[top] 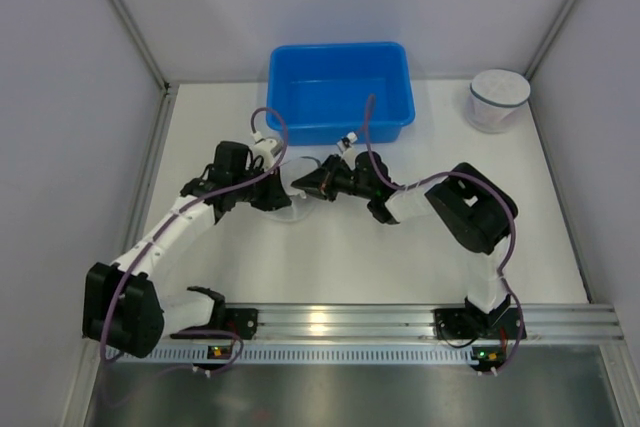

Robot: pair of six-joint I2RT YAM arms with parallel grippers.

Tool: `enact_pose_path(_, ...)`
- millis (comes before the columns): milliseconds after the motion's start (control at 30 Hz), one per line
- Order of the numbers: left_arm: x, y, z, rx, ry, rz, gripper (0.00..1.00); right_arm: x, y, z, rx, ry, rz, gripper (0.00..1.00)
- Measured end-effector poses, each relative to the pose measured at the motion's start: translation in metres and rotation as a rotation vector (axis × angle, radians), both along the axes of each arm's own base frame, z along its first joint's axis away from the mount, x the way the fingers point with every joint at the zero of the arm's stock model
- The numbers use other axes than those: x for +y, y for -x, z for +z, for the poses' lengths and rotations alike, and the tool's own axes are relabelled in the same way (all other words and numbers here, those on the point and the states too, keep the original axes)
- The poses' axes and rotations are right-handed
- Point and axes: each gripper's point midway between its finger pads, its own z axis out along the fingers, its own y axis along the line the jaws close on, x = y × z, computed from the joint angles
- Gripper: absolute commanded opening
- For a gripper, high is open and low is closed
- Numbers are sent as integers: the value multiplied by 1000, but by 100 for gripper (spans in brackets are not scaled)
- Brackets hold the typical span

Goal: Place the bra in the laundry bag and zip it closed
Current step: Zip the zipper on the laundry bag.

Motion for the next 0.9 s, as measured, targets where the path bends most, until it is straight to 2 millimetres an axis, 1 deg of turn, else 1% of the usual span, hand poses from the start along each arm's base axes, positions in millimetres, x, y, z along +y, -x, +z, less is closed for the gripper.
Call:
enact_pose_path(167,-9,5,-7,76,66,-84,0,-6,2,-6,-1,10,10,0)
enact_pose_path(267,-10,6,-8,108,103,-123,0,-8,3,-5,-14,8,17,0)
enact_pose_path(300,-10,6,-8,114,116,-131,2,-8,2,-5,-16,7,16,0)
enact_pose_path(333,-10,5,-8,117,123,-136,9,-8,2,-4,-18,6,16,0)
enact_pose_path(367,-10,5,-7,117,125,-139,10,-8,2,-4,-19,4,15,0)
enact_pose_path(400,-10,5,-7,114,124,-140,14,-8,2,-4,-19,4,15,0)
enact_pose_path(433,-9,4,-6,108,122,-140,24,-8,1,-3,-19,2,13,0)
enact_pose_path(467,-9,3,-5,98,120,-138,26,-8,1,-2,-20,1,9,0)
enact_pose_path(500,-6,3,-4,95,109,-120,29,-10,-3,-2,-21,4,-11,0)
enact_pose_path(567,3,3,2,64,89,-78,36,-20,-15,-6,-9,18,-60,0)
enact_pose_path(633,8,2,12,12,74,-48,38,-31,-29,-13,19,39,-118,0)
enact_pose_path(667,10,2,17,-18,64,-40,44,-36,-35,-16,36,48,-147,0)
enact_pose_path(700,10,2,23,-46,54,-37,51,-40,-41,-17,45,50,-172,0)
enact_pose_path(800,4,7,32,-106,29,-48,54,-41,-44,-20,66,53,-199,0)
enact_pose_path(900,-5,16,30,-142,-9,-74,54,-35,-41,-19,89,48,-204,0)
